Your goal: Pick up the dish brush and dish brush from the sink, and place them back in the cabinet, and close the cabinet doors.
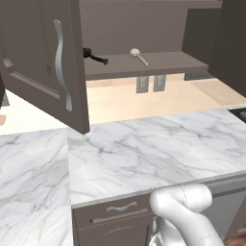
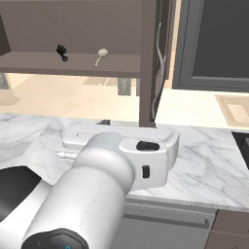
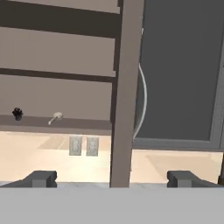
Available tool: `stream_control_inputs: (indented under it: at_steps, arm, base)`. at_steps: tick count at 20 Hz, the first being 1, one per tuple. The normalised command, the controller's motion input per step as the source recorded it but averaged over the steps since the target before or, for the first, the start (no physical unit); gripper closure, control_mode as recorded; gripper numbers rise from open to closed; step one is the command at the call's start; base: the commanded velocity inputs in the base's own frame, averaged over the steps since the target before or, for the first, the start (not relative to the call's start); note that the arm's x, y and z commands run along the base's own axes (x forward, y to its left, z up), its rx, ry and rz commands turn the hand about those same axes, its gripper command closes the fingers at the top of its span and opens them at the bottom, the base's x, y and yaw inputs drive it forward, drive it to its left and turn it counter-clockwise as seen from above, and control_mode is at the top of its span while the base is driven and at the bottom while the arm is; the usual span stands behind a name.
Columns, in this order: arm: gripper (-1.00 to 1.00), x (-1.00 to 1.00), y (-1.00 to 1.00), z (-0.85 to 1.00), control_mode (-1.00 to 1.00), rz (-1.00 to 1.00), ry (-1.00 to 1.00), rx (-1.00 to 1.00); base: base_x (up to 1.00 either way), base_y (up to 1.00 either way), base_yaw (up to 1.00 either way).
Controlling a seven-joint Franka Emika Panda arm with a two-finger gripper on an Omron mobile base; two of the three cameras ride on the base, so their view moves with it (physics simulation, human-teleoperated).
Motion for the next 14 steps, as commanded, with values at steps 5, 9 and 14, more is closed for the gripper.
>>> stream_control_inputs:
  at_steps: [5, 9, 14]
  arm:
    - [-1.00, 0.13, -0.24, -0.01, -1.00, 0.05, 0.00, 0.00]
    - [-1.00, 0.24, -0.26, -0.01, -1.00, 0.06, 0.00, 0.00]
    - [-1.00, 0.17, -0.26, -0.04, -1.00, 0.07, 0.00, 0.00]
  base:
    - [0.00, 0.00, 0.00]
    - [0.00, 0.00, 0.00]
    - [0.00, 0.00, 0.00]
